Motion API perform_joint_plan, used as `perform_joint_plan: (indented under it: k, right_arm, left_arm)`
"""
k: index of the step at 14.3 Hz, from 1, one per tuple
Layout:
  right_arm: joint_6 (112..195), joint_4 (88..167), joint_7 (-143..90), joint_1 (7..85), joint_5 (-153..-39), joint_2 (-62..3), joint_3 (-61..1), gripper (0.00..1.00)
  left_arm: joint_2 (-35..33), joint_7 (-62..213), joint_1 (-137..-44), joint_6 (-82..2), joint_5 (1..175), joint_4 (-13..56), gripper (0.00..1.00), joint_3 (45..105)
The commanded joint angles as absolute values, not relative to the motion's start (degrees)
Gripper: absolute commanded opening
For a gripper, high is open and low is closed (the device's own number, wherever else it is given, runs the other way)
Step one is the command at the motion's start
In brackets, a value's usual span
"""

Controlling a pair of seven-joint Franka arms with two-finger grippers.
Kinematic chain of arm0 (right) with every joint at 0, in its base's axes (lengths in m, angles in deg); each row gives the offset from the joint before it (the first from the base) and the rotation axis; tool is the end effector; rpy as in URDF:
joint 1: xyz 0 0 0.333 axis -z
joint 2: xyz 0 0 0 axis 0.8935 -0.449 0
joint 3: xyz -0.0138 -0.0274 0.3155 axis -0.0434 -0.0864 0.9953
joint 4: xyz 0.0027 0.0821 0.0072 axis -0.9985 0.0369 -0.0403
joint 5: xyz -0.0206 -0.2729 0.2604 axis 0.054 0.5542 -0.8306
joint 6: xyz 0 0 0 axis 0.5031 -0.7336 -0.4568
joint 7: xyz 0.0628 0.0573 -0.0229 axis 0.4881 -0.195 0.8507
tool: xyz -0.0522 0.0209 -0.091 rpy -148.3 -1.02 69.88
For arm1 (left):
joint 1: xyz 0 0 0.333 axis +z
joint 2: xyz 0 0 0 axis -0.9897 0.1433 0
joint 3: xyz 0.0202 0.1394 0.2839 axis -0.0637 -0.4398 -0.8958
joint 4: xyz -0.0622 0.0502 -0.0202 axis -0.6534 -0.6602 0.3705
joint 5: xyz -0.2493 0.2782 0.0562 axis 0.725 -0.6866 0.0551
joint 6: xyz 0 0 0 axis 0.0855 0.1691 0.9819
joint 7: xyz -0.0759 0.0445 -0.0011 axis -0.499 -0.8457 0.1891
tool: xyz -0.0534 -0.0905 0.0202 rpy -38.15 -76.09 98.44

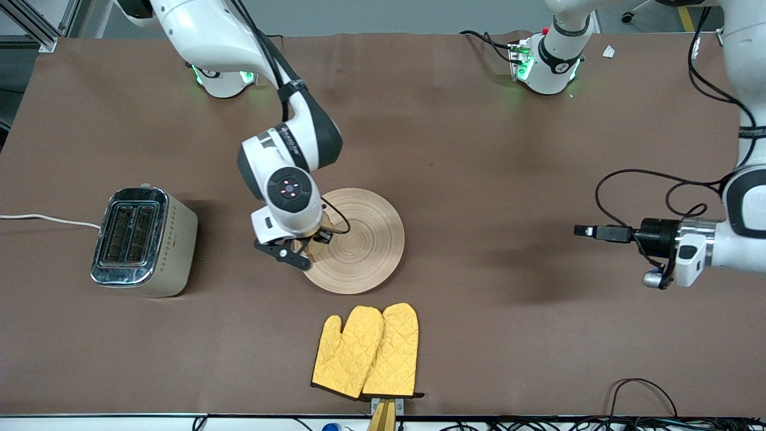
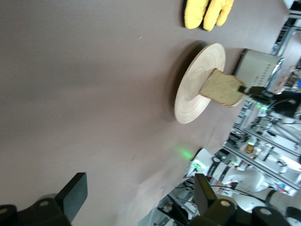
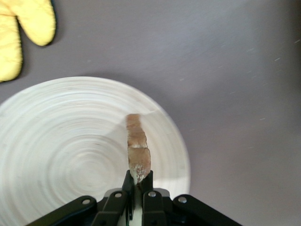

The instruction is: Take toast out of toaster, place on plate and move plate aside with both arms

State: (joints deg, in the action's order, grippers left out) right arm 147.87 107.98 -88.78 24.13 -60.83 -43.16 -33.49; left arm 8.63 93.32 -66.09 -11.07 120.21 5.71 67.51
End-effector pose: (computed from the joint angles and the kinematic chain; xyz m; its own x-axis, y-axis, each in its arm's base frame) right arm 0.5912 0.3737 0.3277 0.8991 -0.4377 -0.0038 -0.4333 -0.8913 0.1336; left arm 0.6499 0.0021 0.3408 0.9294 -0.1054 -0.3538 0.2125 -0.6309 0.7462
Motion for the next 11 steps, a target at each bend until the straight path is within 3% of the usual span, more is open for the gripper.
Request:
perform_joint_plan:
  k: [1, 2, 3, 8, 11]
  right_arm:
    - [153.0, 107.3, -96.17, 22.37, -60.76, -44.92, -33.89, 0.5]
    - [154.68, 107.3, -97.5, 22.02, -61.2, -45.18, -33.46, 0.71]
    - [156.17, 107.3, -98.73, 22.01, -61.55, -45.19, -33.02, 1.0]
    - [156.72, 105.54, -97.87, 22.62, -60.94, -43.0, -33.1, 1.0]
    - [152.36, 105.54, -89.73, 28.23, -61.81, -38.61, -33.27, 1.0]
  left_arm:
    - [10.96, 93.43, -67.52, -11.67, 124.98, 4.53, 1.0, 68.09]
    - [12.19, 93.87, -68.04, -11.76, 126.13, 4.44, 1.0, 68.1]
    - [13.33, 95.7, -69.18, -12.63, 128.14, 4.44, 1.0, 68.1]
    - [17.03, 99.14, -75.68, -22.29, 137.99, 4.79, 0.97, 68.01]
    - [18.96, 103.6, -81.65, -28.44, 140.72, 5.23, 0.84, 68.01]
